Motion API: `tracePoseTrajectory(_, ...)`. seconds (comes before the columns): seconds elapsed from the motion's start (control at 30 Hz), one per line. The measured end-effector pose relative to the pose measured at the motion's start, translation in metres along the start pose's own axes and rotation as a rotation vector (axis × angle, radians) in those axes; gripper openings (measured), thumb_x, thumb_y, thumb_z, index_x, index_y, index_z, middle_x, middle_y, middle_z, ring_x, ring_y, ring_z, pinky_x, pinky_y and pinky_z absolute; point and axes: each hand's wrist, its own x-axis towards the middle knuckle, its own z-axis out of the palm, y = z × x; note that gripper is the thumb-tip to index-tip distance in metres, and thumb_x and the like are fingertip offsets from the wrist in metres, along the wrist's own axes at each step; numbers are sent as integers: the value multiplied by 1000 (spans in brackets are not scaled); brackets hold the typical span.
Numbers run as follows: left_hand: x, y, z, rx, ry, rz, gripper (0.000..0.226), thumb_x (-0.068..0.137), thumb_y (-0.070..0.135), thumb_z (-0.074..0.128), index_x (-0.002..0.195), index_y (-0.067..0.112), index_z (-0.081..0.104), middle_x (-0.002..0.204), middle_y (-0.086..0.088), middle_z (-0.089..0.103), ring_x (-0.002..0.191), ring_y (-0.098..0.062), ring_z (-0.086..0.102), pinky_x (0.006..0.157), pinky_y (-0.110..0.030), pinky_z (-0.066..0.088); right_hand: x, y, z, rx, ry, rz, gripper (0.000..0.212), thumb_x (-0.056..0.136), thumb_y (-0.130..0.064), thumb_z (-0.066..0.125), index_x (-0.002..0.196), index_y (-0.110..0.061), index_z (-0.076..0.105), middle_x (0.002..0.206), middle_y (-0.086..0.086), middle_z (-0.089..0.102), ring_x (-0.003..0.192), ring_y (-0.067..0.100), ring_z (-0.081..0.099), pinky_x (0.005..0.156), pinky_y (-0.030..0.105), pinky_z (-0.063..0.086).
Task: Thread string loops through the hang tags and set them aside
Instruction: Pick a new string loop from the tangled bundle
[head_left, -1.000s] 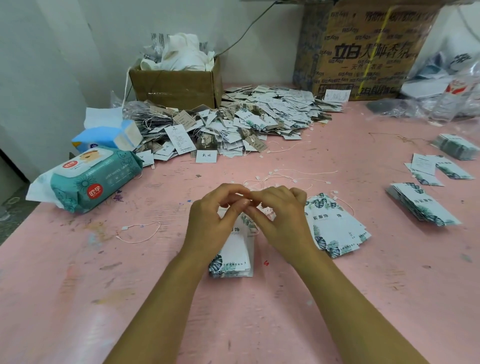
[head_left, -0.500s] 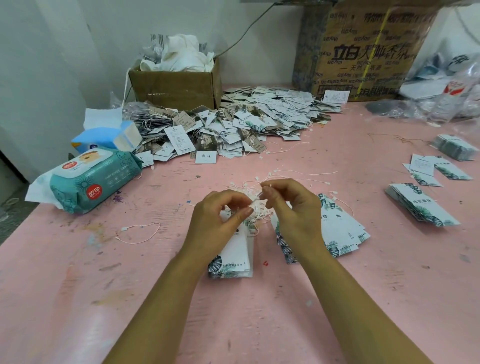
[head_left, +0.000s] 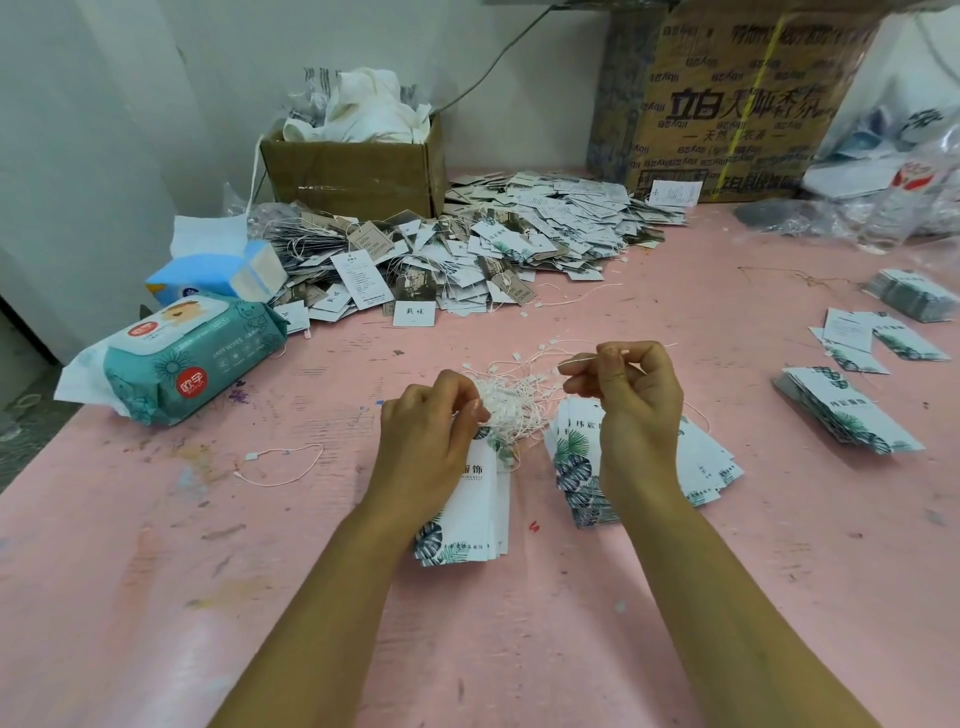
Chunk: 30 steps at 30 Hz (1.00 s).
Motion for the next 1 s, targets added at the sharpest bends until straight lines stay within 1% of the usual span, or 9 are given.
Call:
tracePoseTrajectory(0.17, -1, -1, 2, 57, -18, -5, 9, 96, 21, 43, 89, 27, 42, 84, 19, 60, 89, -18, 52, 73, -27, 16, 4, -1, -1, 119, 55, 37, 17, 96, -6, 44, 81, -12, 46, 66, 0, 70, 58, 13, 62, 61, 20, 49)
tracePoseTrajectory(0.4, -1, 1, 0, 55, 34, -18, 8, 95, 19, 48, 91, 17, 55, 84, 11, 56, 90, -14, 39, 73, -25, 14, 7, -2, -5, 209, 115, 82, 16, 96, -8, 45, 81, -14, 46, 69, 2, 71, 60, 14, 63, 62, 20, 49)
tracePoseTrajectory(0.47, -1, 1, -1, 36, 46, -36, 7, 95, 17, 49, 91, 16, 55, 85, 10, 55, 92, -16, 41, 74, -25, 15, 9, -2, -8, 83, 128, 116, 15, 95, -6, 48, 82, -15, 48, 71, 1, 70, 60, 11, 62, 59, 19, 47)
tracePoseTrajectory(0.53, 0, 2, -2, -5, 54, -54, 7, 95, 16, 49, 90, 19, 53, 83, 14, 52, 93, -16, 42, 74, -25, 16, 11, 0, -11, -179, 70, 139, 15, 91, -3, 53, 95, -17, 52, 85, -1, 65, 70, 9, 59, 61, 17, 45)
tracePoseTrajectory(0.63, -1, 6, -4, -45, 49, -58, 11, 94, 17, 50, 87, 25, 48, 82, 22, 48, 93, -14, 42, 75, -23, 16, 6, 5, -11, -591, -114, 57, 44, 80, -9, 63, 116, -29, 48, 110, -4, 47, 98, 12, 45, 79, 25, 40)
tracePoseTrajectory(0.67, -1, 6, -4, -50, 47, -57, 11, 94, 18, 50, 87, 26, 48, 82, 22, 48, 93, -15, 42, 75, -23, 16, 3, 6, -8, -708, -165, -14, 43, 76, -17, 65, 112, -34, 49, 114, -6, 43, 103, 11, 38, 84, 29, 32)
tracePoseTrajectory(0.73, -1, 7, -4, -53, 47, -54, 9, 94, 19, 51, 88, 26, 49, 84, 20, 50, 95, -15, 43, 76, -23, 16, -4, 9, 0, -901, -254, -165, 29, 70, -34, 68, 97, -37, 59, 115, -11, 40, 108, 7, 26, 84, 26, 15)
tracePoseTrajectory(0.83, -1, 7, -4, -50, 50, -41, 5, 94, 19, 51, 91, 20, 55, 86, 16, 53, 96, -17, 45, 77, -23, 17, -10, 17, 8, -1093, -381, -259, 19, 72, -48, 72, 85, -35, 68, 123, -11, 45, 119, 16, 25, 84, 26, 10)
tracePoseTrajectory(1.0, -2, 5, -4, -40, 56, -12, 5, 94, 20, 51, 90, 21, 55, 87, 14, 55, 95, -16, 45, 76, -23, 16, -12, 20, 17, -1126, -339, -328, 7, 78, -35, 70, 78, -28, 72, 122, -5, 55, 121, 30, 35, 84, 32, 12)
